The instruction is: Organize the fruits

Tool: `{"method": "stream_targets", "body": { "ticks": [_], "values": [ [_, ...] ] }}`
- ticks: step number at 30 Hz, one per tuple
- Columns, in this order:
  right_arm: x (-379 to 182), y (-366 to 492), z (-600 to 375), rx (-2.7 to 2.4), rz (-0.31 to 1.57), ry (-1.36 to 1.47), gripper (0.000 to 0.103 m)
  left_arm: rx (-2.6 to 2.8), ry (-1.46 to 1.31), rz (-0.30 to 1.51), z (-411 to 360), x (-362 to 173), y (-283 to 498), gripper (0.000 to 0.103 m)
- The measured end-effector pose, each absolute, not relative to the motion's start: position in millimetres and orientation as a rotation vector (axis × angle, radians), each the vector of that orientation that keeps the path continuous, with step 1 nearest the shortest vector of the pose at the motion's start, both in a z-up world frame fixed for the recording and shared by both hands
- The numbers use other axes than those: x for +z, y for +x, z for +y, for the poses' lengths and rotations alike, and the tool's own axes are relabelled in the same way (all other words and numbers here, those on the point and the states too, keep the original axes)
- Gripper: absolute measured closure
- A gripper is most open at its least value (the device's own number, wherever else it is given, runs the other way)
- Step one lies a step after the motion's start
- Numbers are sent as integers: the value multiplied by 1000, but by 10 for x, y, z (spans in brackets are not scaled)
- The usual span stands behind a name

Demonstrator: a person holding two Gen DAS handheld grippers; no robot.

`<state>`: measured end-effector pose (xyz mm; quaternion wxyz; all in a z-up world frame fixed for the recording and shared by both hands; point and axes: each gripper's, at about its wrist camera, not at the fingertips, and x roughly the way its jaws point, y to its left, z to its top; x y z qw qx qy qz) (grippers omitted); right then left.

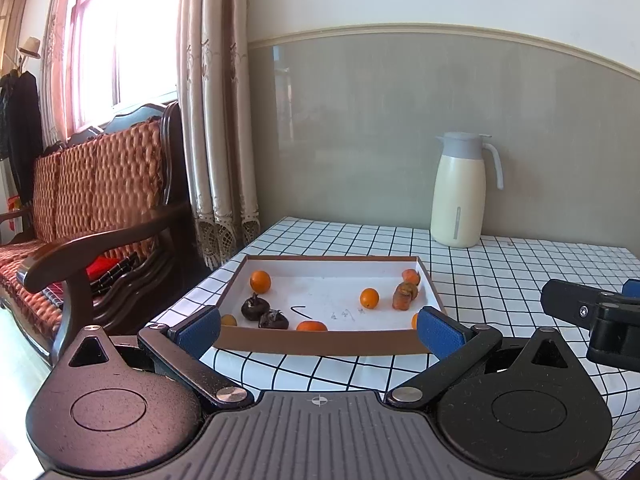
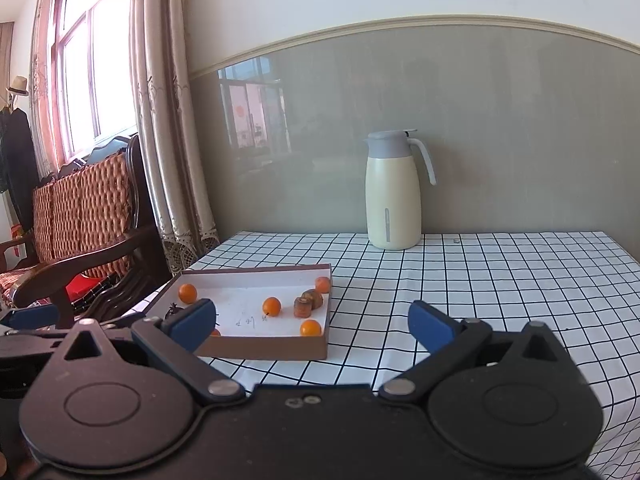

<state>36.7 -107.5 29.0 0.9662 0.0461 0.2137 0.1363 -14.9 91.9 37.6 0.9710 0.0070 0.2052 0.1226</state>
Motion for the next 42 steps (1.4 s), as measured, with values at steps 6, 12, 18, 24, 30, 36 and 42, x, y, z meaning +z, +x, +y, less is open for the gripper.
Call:
{"method": "stream_targets", "body": {
  "ticks": [6,12,18,24,30,36,42],
  "values": [
    [277,369,-1058,271,436,91,6,256,12,415,952,369,-154,0],
    [276,378,-1028,272,436,76,6,268,13,415,983,342,-184,0],
    [266,389,-1012,277,443,69,6,278,8,417,1026,325,-205,0],
    [267,386,-1007,283,440,70,6,286,18,409,1029,329,-210,0],
    [268,391,-1002,290,439,71,6,302,50,415,996,326,-186,0],
    [264,398,-979,296,435,71,6,288,28,422,1018,333,-163,0],
    [251,408,-952,297,430,71,6,275,3,411,1076,304,-152,0]
  ]
}}
